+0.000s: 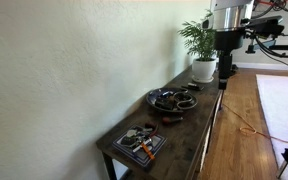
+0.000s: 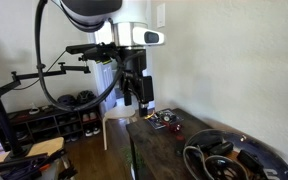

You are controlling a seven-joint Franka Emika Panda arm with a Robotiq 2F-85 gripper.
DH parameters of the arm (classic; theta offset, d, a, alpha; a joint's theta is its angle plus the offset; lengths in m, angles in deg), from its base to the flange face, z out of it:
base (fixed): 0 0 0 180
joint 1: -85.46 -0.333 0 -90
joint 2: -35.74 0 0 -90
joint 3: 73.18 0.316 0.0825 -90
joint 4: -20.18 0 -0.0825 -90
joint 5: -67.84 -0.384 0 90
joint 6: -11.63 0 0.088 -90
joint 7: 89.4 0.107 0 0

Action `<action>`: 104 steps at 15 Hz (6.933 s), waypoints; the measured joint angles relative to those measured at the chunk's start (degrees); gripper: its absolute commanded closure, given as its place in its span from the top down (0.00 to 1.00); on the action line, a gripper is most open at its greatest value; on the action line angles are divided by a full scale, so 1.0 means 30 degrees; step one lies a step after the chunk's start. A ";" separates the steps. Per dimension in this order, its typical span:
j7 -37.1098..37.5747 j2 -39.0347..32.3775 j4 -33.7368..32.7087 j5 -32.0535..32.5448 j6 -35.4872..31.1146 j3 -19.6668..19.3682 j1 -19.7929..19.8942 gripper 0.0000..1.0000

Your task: Pick up the remote from the table and place it on the tray on the right side of the table

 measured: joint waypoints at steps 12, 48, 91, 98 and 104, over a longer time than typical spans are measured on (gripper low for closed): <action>-0.0779 -0.4976 -0.2874 -0.0156 -0.1390 0.0897 -0.0482 1.00; -0.6532 -1.6728 -1.2031 0.0201 -0.2969 0.2703 -0.0154 1.00; -0.7395 -1.6227 -1.1725 0.1543 -0.1556 0.3356 0.0522 0.19; -0.6947 -1.2904 -1.0678 0.1515 -0.1534 0.2859 0.0528 0.19; -0.6381 -1.2550 -1.1293 0.1827 -0.1669 0.1377 0.0822 0.19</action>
